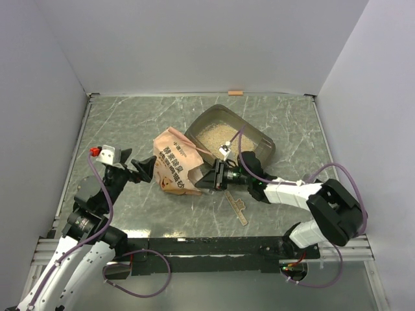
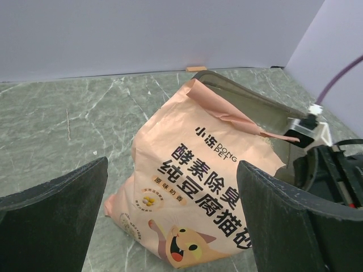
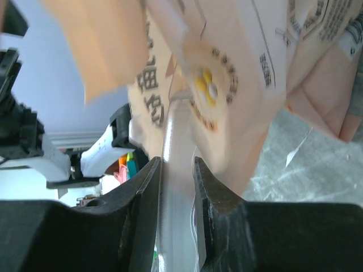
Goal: Fill the litter box with clean litter
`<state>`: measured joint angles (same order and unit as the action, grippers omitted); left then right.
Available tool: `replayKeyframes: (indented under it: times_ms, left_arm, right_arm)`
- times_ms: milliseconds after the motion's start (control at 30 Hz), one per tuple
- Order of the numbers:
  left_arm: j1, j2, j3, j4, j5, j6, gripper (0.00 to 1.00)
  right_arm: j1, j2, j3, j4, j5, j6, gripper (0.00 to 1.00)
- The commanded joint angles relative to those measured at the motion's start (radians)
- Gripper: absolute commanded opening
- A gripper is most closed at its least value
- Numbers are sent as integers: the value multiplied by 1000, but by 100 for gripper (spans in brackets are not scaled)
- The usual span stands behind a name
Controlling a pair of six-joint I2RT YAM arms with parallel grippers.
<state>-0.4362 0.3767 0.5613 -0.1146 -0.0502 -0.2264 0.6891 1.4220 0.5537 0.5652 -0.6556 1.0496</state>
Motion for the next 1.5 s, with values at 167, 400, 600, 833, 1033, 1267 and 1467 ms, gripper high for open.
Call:
replayKeyframes:
  times_ms: [167,400,600,833,1033,1267,1467]
  left_arm:
    - [-3,10,20,44,24,7,99]
    - [-4,11,17,53,39,10,99]
    - [-4,14,15,55,41,12,99]
    - [-4,8,11,59,38,13,99]
    - [-6,7,12,59,33,15,99]
    - [-6,4,12,58,24,15,99]
    - [-6,-2,14,55,23,12,99]
  right_arm:
    - [0,-176,-153,246,30,72,0]
    - [-10,-288,-274,306,94,159,0]
    - [-17,-440,-339,251,148,200,0]
    - [-30,-633,-408,119,214,228,0]
    - [-34,-791,-429,-37,246,245,0]
    - [-36,-943,-426,-293,248,257,0]
    - [-37,-1161,-351,-606,353,221,0]
